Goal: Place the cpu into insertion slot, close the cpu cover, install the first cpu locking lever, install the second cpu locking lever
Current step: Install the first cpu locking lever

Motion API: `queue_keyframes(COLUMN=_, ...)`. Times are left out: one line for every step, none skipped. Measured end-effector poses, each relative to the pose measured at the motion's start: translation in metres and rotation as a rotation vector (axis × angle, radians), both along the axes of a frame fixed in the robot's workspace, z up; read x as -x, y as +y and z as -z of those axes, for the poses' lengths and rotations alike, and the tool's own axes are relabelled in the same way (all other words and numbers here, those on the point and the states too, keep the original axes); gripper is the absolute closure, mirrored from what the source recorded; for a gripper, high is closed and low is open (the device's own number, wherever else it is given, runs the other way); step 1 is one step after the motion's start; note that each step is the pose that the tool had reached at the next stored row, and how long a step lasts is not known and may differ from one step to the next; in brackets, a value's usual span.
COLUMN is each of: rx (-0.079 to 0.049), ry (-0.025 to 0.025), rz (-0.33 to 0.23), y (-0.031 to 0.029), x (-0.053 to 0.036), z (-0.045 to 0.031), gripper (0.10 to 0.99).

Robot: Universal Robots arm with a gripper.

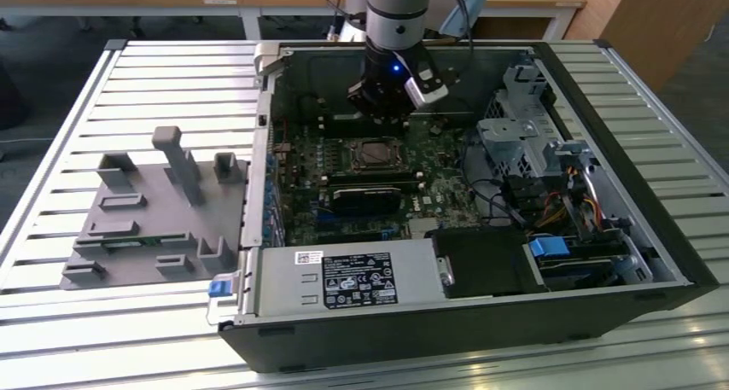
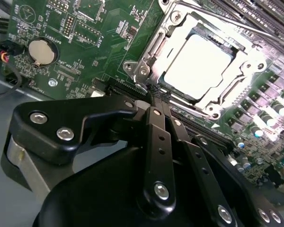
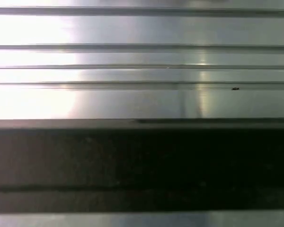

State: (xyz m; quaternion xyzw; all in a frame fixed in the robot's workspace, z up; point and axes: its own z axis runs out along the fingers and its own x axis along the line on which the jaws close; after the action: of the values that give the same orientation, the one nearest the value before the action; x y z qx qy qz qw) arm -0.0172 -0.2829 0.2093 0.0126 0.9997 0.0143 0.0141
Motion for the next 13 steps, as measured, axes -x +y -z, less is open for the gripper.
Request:
queue_keyframes(rx=0.0, ry=-0.0001, rz=0.0, y=-0.0003, x=0.0, z=0.0, gripper=0.98)
queue_keyframes(rx=0.0, ry=0.0, rz=0.0, y=-0.0009, x=0.0, z=0.0, gripper=0.98)
queue_keyframes(rx=0.0, ry=0.0001, rz=0.0, y=-0.0017, x=0.0, z=0.0, gripper=0.98)
queue_keyframes(rx=0.0, ry=0.0, rz=0.0, y=-0.0024, x=0.0, z=0.0, gripper=0.98)
queue_keyframes(rx=0.0, ry=0.0, rz=0.0, y=-0.0032, x=0.0, z=0.0, gripper=0.98)
queue_keyframes(rx=0.0, ry=0.0, rz=0.0, y=-0.0039, x=-0.0001, z=0.0, gripper=0.98)
queue_keyframes(rx=0.0, ry=0.0001, rz=0.0, y=-0.0047, x=-0.0002, z=0.0, gripper=0.98)
queue_keyframes(rx=0.0, ry=0.0, rz=0.0, y=-0.0054, x=-0.0003, z=0.0, gripper=0.98)
queue_keyframes(rx=0.0, ry=0.0001, rz=0.0, y=-0.0061, x=-0.0005, z=0.0, gripper=0.98)
queue_keyframes(rx=0.0, ry=0.0001, rz=0.0, y=-0.0068, x=-0.0005, z=0.0, gripper=0.98)
queue_keyframes(rx=0.0, ry=0.0001, rz=0.0, y=-0.0074, x=-0.0006, z=0.0, gripper=0.98)
queue_keyframes(rx=0.0, ry=0.0001, rz=0.0, y=-0.0079, x=-0.0006, z=0.0, gripper=0.98)
queue_keyframes(rx=0.0, ry=0.0, rz=0.0, y=-0.0085, x=-0.0007, z=0.0, gripper=0.98)
